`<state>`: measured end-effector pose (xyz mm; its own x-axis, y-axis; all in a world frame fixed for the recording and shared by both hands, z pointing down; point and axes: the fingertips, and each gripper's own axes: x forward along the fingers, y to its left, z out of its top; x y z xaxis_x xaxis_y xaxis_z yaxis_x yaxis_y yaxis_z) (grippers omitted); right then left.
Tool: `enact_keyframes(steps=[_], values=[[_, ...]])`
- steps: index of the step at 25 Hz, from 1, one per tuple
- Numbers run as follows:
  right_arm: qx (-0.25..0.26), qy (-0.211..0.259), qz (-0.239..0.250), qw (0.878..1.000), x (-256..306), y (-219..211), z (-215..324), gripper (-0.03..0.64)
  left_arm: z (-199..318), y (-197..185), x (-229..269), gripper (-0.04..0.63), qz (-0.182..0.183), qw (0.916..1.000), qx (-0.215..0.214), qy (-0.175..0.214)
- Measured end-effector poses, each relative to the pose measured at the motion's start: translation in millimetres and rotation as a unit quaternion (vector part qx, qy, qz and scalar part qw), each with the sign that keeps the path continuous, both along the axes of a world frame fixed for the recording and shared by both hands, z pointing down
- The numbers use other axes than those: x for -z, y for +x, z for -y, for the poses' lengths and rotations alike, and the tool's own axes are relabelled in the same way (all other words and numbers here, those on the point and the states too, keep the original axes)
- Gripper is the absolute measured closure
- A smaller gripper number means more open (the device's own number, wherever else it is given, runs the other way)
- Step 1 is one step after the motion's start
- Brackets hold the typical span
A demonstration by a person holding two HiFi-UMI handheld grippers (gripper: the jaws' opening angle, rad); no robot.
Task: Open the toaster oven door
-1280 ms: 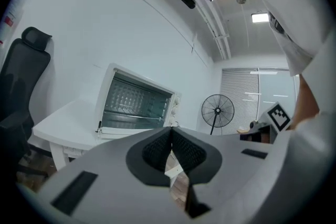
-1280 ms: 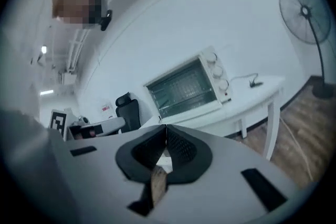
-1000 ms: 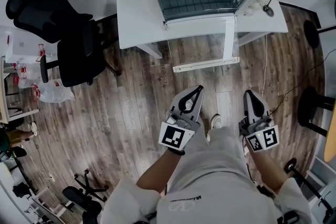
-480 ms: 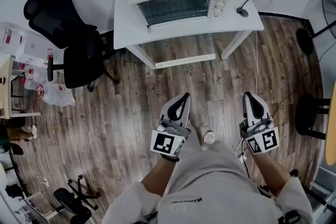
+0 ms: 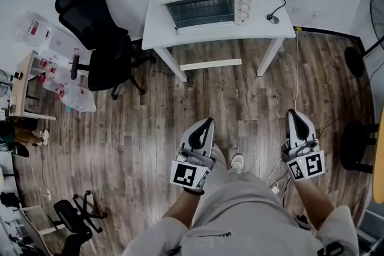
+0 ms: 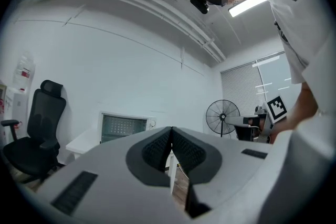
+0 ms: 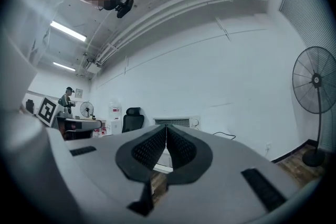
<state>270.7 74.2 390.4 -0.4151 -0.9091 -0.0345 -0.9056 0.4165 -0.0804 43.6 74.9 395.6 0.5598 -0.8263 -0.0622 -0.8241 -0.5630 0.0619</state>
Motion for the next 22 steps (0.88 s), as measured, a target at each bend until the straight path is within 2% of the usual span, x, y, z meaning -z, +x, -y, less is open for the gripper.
enact_keyframes(steps=[4,8,13,22], values=[[0.007,-0.005,0.007,1.0,-8,0,-21,0.598,-24,-6,-5,0.588,0.009,0.9997,0.023,-0.009],[0.009,-0.006,0.013,1.0,-10,-5,-30,0.598,-39,-11,1,0.588,0.013,0.9995,0.03,-0.001],[0.016,-0.008,0.015,1.0,-8,-33,-54,0.598,-63,-30,13,0.588,0.0,0.9994,0.033,0.013],[-0.002,-0.003,0.001,1.0,16,-86,-105,0.598,-108,-70,35,0.588,-0.029,0.9991,-0.001,0.032]])
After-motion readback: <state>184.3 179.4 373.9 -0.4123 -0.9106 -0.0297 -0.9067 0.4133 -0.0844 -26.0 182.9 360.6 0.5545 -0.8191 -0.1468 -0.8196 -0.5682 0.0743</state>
